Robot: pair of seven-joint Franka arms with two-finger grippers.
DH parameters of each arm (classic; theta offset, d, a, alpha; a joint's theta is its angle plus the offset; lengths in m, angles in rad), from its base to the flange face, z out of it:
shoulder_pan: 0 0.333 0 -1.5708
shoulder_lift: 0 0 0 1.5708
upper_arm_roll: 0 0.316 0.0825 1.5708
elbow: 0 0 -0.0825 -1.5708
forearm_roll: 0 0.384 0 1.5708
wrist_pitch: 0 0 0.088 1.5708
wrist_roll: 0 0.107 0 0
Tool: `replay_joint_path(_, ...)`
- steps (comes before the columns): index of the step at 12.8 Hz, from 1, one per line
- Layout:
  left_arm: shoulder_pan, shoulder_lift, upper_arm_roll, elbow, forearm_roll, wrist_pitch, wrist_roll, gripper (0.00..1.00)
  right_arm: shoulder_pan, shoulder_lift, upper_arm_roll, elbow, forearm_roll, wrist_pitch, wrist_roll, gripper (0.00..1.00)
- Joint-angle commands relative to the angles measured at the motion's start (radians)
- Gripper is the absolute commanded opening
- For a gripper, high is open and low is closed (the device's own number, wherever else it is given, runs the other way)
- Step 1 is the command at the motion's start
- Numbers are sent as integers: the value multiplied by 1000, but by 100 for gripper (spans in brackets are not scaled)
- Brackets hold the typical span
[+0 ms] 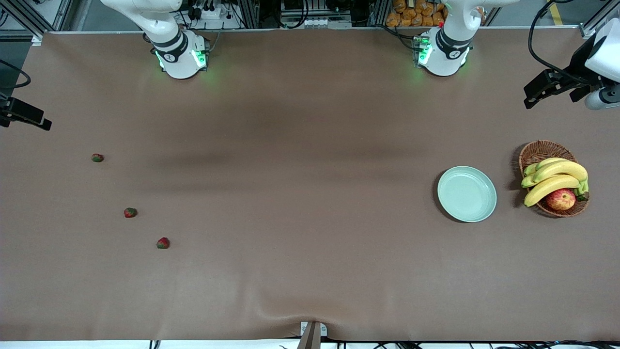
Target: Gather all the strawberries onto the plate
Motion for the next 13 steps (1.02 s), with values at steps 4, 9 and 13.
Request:
replay_joint_path(4, 3, 7, 4, 21, -21, -15, 24, 100, -16, 6, 11, 20, 10, -14, 6, 100)
replay_joint_path(9, 3, 50, 6, 27, -21, -12, 38, 100, -16, 6, 13, 20, 11, -14, 7, 100)
replay_joint_path(13, 1, 52, 3, 9, -24, 25, 35, 100, -16, 6, 13, 20, 10, -14, 7, 100)
